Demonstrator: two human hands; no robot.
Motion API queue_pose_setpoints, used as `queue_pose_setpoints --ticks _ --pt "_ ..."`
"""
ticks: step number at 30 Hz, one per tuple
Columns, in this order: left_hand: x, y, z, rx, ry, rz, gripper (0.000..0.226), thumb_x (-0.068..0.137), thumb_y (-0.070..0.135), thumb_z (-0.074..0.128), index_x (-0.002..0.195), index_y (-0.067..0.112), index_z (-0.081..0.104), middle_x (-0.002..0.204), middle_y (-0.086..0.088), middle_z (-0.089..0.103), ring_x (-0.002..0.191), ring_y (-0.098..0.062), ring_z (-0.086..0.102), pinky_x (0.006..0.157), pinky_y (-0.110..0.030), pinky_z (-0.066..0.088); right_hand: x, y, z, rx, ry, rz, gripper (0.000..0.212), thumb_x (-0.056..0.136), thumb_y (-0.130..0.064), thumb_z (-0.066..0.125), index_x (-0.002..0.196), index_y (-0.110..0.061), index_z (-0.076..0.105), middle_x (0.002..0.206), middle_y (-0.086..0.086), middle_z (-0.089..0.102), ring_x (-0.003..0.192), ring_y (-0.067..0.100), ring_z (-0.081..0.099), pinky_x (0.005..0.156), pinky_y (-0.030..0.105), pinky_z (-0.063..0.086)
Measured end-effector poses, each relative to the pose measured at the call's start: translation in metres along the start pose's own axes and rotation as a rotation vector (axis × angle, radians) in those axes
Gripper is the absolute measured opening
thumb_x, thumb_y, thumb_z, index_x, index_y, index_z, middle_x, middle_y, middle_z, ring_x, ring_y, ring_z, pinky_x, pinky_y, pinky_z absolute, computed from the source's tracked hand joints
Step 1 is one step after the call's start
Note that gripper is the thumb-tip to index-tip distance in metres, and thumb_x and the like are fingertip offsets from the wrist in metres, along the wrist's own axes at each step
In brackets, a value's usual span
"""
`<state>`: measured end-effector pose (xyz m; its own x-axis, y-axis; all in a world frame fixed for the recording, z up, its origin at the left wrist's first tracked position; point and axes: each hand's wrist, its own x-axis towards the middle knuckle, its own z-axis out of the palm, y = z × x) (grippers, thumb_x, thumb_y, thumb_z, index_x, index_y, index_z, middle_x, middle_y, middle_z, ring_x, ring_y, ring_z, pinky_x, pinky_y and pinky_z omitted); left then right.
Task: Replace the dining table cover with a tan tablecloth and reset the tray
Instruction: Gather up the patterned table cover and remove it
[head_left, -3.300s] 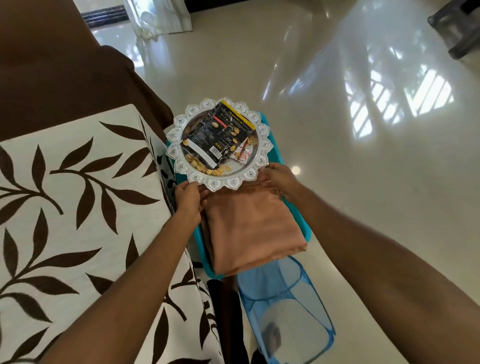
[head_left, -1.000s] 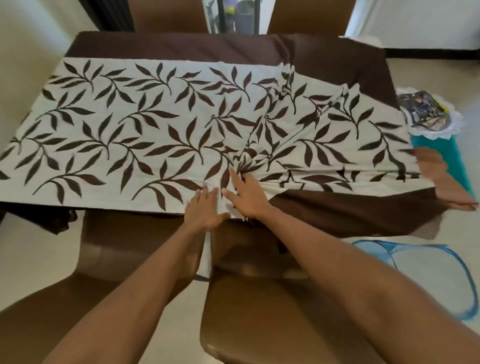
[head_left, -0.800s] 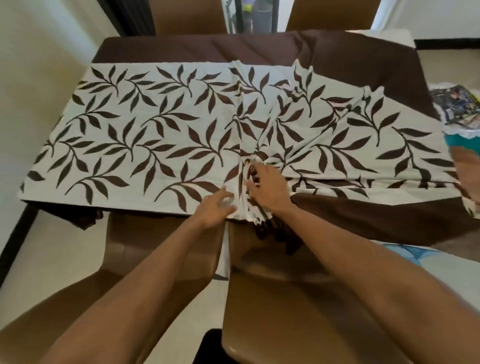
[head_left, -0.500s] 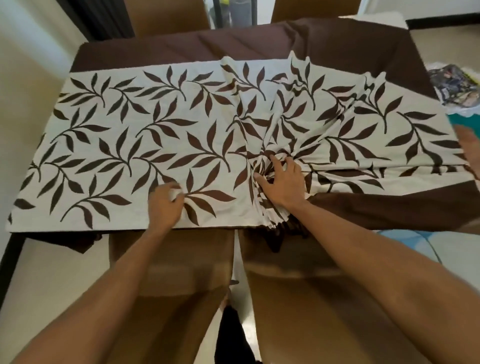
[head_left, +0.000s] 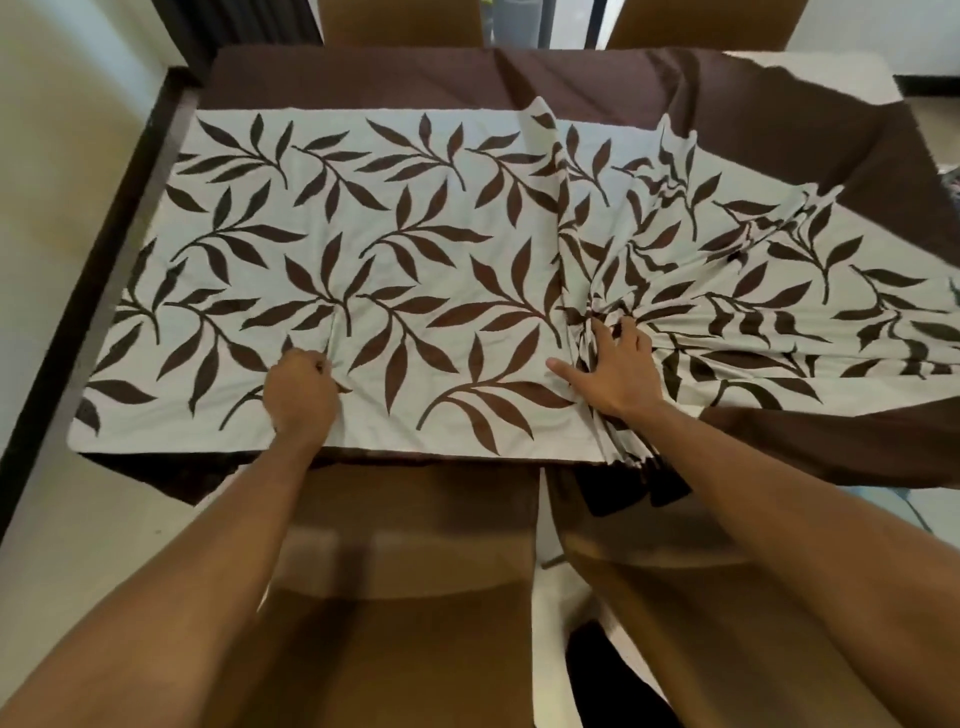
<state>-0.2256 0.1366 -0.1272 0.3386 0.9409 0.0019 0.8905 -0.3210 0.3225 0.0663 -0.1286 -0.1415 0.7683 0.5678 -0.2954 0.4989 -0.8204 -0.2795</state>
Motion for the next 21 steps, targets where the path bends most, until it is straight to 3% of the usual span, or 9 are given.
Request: queue_pose_setpoints --ticks 3,5,10,13,15,18,19,21 --pt "0.004 0.02 0.0 -0.111 -0.024 -0.038 0.019 0.093 0.016 0.061 0.09 0.004 0.076 0.085 -0.014 0.072 0.079 -0.032 0.066 0.064 -0.031 0.043 -0.003 -0.014 0.002 -0.015 -0.06 -0.04 0.121 0.062 -0.104 0.028 0.159 -0.032 0.017 0.167 0.015 0.007 0.153 0.037 0.007 0.122 0.052 0.013" --pt "-0.002 0.048 0.005 -0.231 -0.056 -0.08 0.018 0.091 0.017 0.064 0.095 0.008 0.079 0.089 -0.012 0.075 0.082 -0.03 0.068 0.066 -0.027 0.041 -0.003 -0.022 0.002 -0.005 -0.105 -0.06 0.119 0.064 -0.103 0.027 0.159 -0.033 0.016 0.168 0.012 0.005 0.154 0.036 0.005 0.122 0.052 0.013" --pt "-0.045 0.145 0.037 -0.538 -0.292 -0.096 0.018 0.09 0.019 0.065 0.099 0.014 0.08 0.097 -0.004 0.077 0.093 -0.023 0.069 0.067 -0.02 0.038 0.005 -0.027 -0.01 -0.018 -0.225 -0.093 0.087 0.087 -0.082 0.024 0.159 -0.034 0.018 0.169 0.01 0.005 0.154 0.035 0.006 0.123 0.052 0.012" --pt "-0.082 0.199 0.054 -0.679 -0.475 -0.069 0.02 0.091 0.022 0.067 0.103 0.011 0.079 0.103 -0.005 0.076 0.09 -0.016 0.067 0.069 -0.02 0.039 0.016 -0.022 -0.022 0.02 -0.268 -0.14 0.061 0.101 -0.062 0.02 0.15 -0.032 0.041 0.161 0.015 0.029 0.149 0.034 0.022 0.12 0.047 0.022" --pt "-0.104 0.223 0.059 -0.744 -0.595 -0.04 0.017 0.09 0.018 0.067 0.086 0.005 0.078 0.086 -0.013 0.075 0.074 -0.017 0.063 0.066 -0.033 0.042 0.02 -0.021 -0.029 0.085 -0.328 -0.156 0.061 0.105 -0.054 0.018 0.131 -0.017 0.06 0.152 0.019 0.044 0.145 0.03 0.029 0.118 0.043 0.026" --pt "-0.115 0.225 0.054 -0.768 -0.667 0.046 0.015 0.09 0.015 0.065 0.08 0.012 0.076 0.072 -0.007 0.07 0.066 -0.015 0.063 0.063 -0.033 0.049 0.018 -0.023 -0.035 0.172 -0.314 -0.09 0.06 0.101 -0.064 0.027 0.105 -0.023 0.07 0.152 0.018 0.042 0.141 0.029 0.037 0.111 0.039 0.029" --pt "-0.113 0.217 0.049 -0.782 -0.661 0.072 0.015 0.091 0.015 0.064 0.085 0.015 0.077 0.074 -0.004 0.072 0.065 -0.01 0.064 0.062 -0.029 0.049 0.015 -0.022 -0.034 0.164 -0.284 -0.095 0.058 0.098 -0.068 0.032 0.108 -0.025 0.069 0.153 0.018 0.039 0.139 0.031 0.039 0.11 0.04 0.031" --pt "-0.097 0.185 0.038 -0.758 -0.57 0.106 0.016 0.093 0.016 0.064 0.098 0.021 0.078 0.085 0.005 0.074 0.07 0.001 0.066 0.066 -0.017 0.051 0.011 -0.026 -0.028 0.076 -0.238 -0.142 0.07 0.09 -0.073 0.043 0.136 -0.022 0.058 0.16 0.017 0.029 0.143 0.035 0.034 0.115 0.045 0.031"
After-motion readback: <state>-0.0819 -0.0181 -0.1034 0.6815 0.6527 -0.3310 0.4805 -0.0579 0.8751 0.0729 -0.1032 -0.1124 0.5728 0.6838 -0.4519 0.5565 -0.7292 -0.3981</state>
